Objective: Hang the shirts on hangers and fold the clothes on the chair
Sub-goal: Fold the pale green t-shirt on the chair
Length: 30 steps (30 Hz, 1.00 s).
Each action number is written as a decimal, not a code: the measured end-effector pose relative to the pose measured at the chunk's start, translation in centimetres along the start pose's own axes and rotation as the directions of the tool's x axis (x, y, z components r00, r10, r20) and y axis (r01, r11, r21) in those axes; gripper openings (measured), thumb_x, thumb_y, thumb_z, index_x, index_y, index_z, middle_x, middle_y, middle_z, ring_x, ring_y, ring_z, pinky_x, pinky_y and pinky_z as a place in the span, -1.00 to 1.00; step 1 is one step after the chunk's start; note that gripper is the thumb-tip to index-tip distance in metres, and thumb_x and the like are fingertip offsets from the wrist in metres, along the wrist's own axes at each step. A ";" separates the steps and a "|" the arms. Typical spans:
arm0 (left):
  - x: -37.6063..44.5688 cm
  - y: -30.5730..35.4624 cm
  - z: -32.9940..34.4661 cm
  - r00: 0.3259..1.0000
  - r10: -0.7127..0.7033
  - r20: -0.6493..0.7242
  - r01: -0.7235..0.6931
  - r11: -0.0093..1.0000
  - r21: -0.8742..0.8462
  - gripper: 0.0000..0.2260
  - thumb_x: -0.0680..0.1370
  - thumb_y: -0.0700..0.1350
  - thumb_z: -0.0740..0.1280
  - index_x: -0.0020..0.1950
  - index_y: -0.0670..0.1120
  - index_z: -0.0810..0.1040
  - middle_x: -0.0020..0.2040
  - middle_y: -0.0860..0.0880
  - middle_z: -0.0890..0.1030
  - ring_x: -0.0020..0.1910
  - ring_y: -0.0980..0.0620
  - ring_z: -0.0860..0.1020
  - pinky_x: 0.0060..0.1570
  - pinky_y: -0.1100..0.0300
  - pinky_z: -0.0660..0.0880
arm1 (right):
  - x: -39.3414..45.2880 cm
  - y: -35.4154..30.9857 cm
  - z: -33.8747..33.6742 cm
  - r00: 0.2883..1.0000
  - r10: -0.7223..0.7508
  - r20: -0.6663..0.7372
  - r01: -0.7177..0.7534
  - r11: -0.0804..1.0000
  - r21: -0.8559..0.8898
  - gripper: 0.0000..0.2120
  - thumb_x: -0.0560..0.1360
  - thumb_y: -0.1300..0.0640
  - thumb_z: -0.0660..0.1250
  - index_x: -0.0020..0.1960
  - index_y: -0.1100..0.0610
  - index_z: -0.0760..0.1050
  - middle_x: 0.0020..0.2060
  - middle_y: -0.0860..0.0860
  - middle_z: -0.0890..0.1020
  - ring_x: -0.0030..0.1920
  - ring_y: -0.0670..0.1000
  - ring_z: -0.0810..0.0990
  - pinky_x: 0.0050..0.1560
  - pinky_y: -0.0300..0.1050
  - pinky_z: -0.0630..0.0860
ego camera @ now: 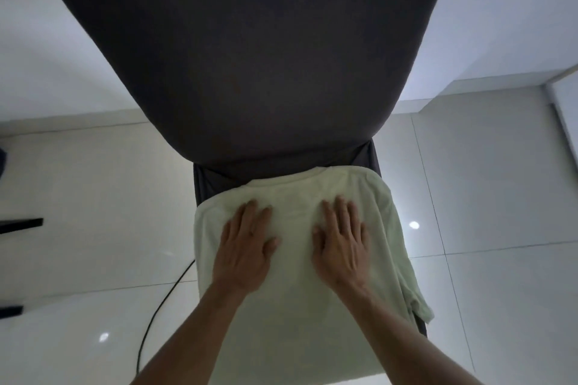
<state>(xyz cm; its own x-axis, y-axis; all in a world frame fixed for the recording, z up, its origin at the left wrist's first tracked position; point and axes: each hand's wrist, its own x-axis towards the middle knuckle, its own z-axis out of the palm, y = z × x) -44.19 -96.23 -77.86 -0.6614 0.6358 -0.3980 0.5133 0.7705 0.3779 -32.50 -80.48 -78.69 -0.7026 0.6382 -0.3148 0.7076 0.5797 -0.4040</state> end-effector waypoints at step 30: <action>-0.3 -12.8 -4.9 0.511 0.628 0.587 -0.860 0.378 0.344 -0.41 0.61 0.15 0.08 0.62 0.01 0.09 0.59 -0.20 0.18 0.53 -0.30 0.23 0.28 -0.39 0.36 | -19.5 -16.6 11.8 0.628 0.775 0.061 -0.740 0.572 0.352 -0.44 0.68 -0.17 -0.08 0.59 -0.25 -0.27 0.60 -0.14 -0.29 0.61 0.05 -0.25 0.52 0.26 0.06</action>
<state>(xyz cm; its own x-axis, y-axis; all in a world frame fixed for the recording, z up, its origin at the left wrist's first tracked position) -53.26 -106.53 -78.47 0.3055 0.8354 -0.4568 0.9506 -0.2398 0.1972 -31.38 -108.50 -75.96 0.1026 0.8198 -0.5634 0.8987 -0.3192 -0.3008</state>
